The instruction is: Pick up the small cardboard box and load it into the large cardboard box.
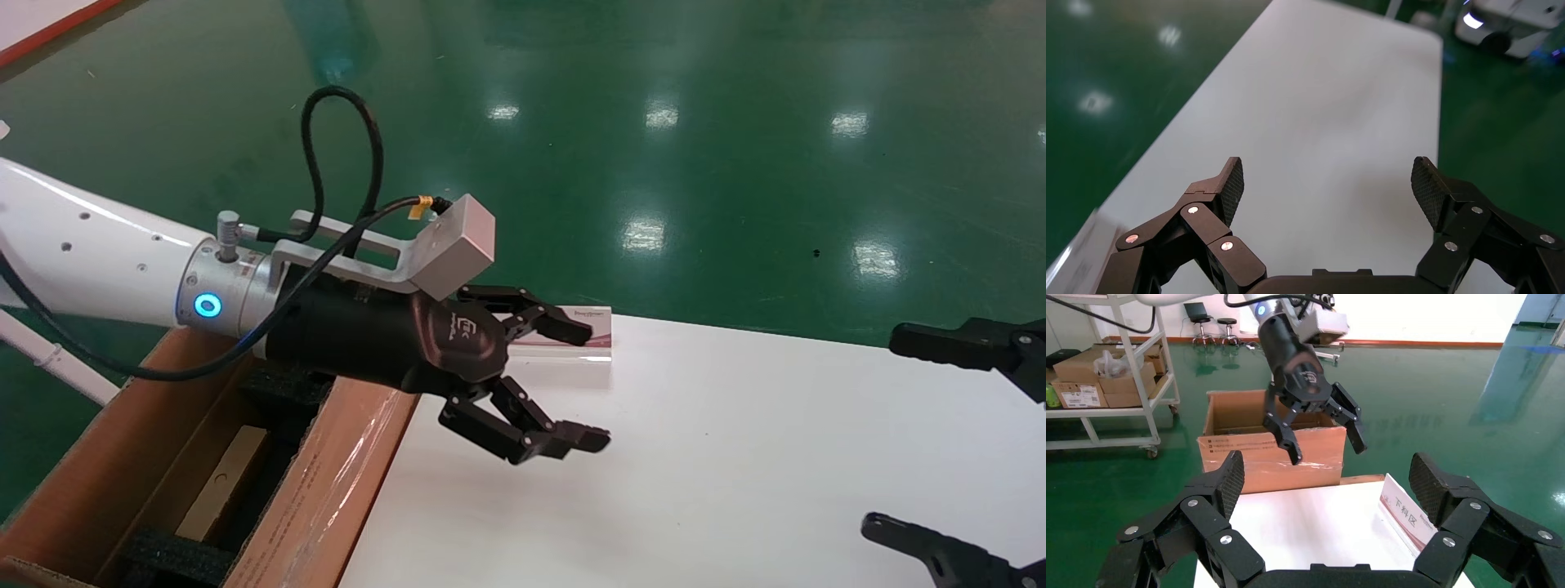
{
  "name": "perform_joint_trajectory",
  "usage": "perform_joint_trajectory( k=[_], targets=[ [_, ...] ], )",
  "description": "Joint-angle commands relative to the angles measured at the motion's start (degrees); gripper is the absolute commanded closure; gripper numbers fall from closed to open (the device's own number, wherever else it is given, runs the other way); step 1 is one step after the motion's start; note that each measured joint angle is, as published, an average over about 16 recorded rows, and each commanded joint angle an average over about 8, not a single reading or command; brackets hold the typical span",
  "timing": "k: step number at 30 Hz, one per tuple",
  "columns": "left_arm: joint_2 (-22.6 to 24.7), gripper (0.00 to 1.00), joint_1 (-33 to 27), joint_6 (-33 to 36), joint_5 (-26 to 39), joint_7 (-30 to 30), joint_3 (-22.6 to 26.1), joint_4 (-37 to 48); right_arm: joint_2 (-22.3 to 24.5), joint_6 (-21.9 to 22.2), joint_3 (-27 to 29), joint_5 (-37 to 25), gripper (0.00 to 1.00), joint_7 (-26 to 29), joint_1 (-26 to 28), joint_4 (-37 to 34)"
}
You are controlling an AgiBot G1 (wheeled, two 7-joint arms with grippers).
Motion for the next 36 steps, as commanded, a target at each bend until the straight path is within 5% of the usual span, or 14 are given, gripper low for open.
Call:
perform_joint_trajectory(
  k=[1,20,36],
  targets=[
    [0.3,0.0,2.8,0.9,-0.8,1.5,-3.8,-0.3,0.0,0.0,0.0,0.0,0.0,0.0,0.0,0.0],
    [2.8,0.0,28.2,9.3,-7.8,15.1,-37.8,-3.1,-0.2,-0.2,0.4,-0.3,0.0,0.2,-0.1,0.1],
    [2.9,0.0,29.8,9.8,-8.1,15.6,-40.0,-3.2,-0.3,-0.3,0.7,-0.5,0.0,0.4,-0.2,0.2]
  ],
)
